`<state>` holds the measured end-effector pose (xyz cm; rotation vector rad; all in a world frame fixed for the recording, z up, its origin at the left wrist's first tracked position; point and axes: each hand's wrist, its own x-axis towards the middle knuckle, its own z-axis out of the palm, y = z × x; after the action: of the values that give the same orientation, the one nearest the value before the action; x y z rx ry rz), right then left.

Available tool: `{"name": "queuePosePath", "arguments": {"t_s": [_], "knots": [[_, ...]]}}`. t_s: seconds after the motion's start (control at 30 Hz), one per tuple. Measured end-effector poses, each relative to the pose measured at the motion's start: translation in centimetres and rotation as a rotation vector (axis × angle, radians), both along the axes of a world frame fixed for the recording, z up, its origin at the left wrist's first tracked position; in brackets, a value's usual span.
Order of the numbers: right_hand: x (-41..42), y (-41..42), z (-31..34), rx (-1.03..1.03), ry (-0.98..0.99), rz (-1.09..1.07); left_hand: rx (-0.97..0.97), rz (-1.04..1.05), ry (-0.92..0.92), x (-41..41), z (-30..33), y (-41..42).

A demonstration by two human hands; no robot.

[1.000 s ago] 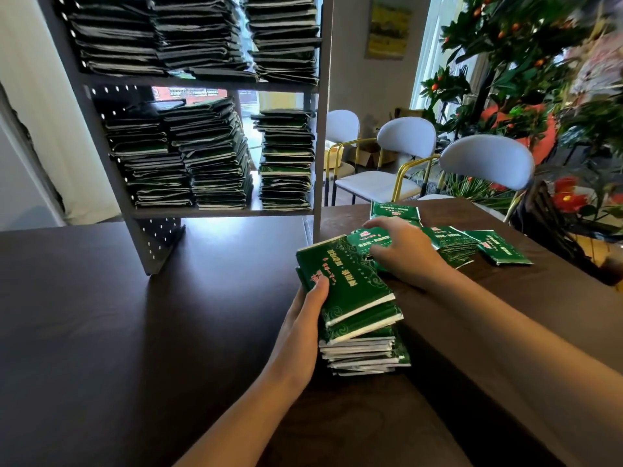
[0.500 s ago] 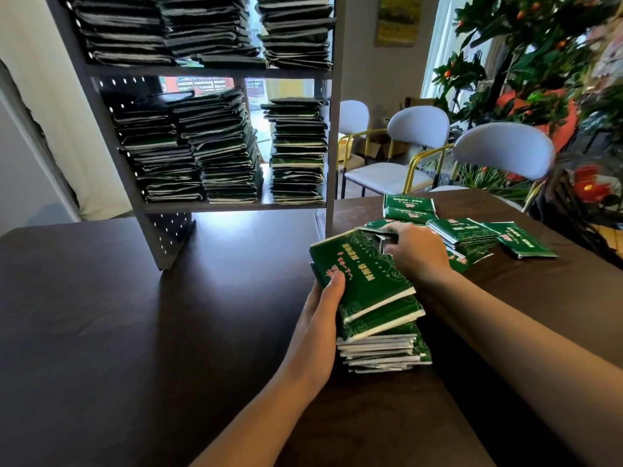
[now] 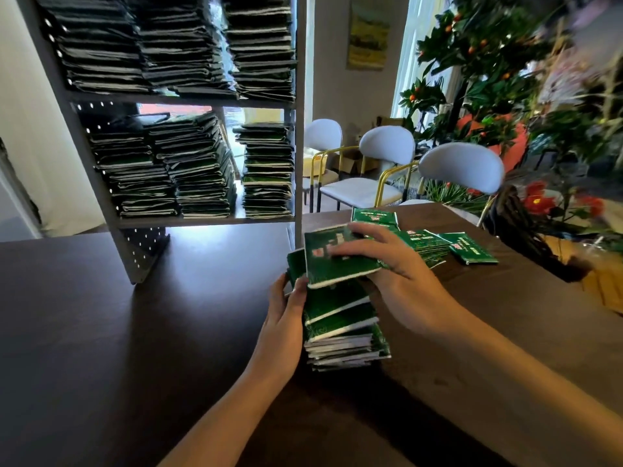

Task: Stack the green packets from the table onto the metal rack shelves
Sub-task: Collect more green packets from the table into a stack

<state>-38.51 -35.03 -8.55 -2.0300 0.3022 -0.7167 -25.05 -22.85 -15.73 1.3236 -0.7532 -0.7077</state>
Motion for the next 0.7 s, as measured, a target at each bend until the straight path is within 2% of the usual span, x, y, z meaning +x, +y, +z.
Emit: {"name": "queuePosePath", "arguments": {"t_s": [0.1,0.2,0.3,0.37,0.47,0.57,0.7], "knots": [[-0.7,0.9,-0.8,0.061,0.045,0.137,0.018,-0.003,0.042,-0.2,0.4,0.2],[-1.1,1.9,-0.5,0.057,0.15,0.102,0.02,0.021,0.212,-0.6,1.5,0.7],[-1.1,2.6,0.7,0.275,0.093,-0.037,0.02,-0.003,0.313,-0.6,2.8,0.8],[-1.2,2.8,-0.1,0.487,0.032,-0.14,0.054,-0.02,0.285,-0.5,3.7,0.7],[-0.5,2.4,-1.2,0.816,0.086,-0.296,0.122,-0.04,0.251,-0.6,4.3,0.1],[0.9,2.1,-1.0,0.894,0.153,-0.299,0.191,-0.058,0.257,-1.0,5.0,-0.1],[1.7,2.9,-1.7,1.044,0.09,-0.239,0.194,-0.082,0.368,-2.2,5.5,-0.6]]}}
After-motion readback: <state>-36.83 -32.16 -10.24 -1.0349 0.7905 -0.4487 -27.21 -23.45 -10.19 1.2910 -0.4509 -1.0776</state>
